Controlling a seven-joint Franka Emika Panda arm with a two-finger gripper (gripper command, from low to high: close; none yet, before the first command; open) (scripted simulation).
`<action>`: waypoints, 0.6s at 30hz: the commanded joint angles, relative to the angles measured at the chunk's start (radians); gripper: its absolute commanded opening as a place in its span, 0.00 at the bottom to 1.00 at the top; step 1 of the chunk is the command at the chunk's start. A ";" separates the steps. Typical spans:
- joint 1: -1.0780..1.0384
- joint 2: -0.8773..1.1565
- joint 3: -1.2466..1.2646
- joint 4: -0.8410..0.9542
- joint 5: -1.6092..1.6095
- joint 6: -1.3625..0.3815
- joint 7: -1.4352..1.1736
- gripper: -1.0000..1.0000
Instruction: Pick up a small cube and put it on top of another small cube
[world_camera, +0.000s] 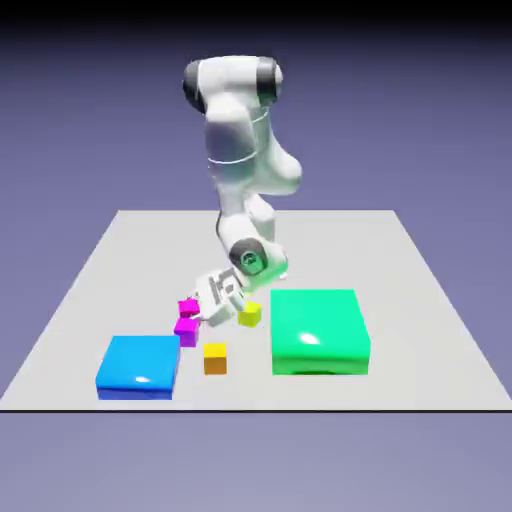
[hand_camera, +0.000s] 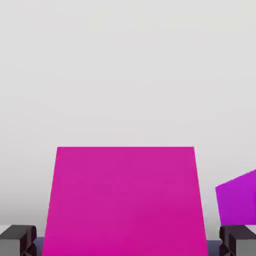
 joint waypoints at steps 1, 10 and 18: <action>0.011 -0.036 0.021 -0.018 0.036 0.012 -0.014 0.00; 0.192 -0.250 0.024 -0.043 0.385 0.076 -0.185 0.00; 0.482 -0.273 -0.244 0.139 0.711 0.074 -0.399 0.00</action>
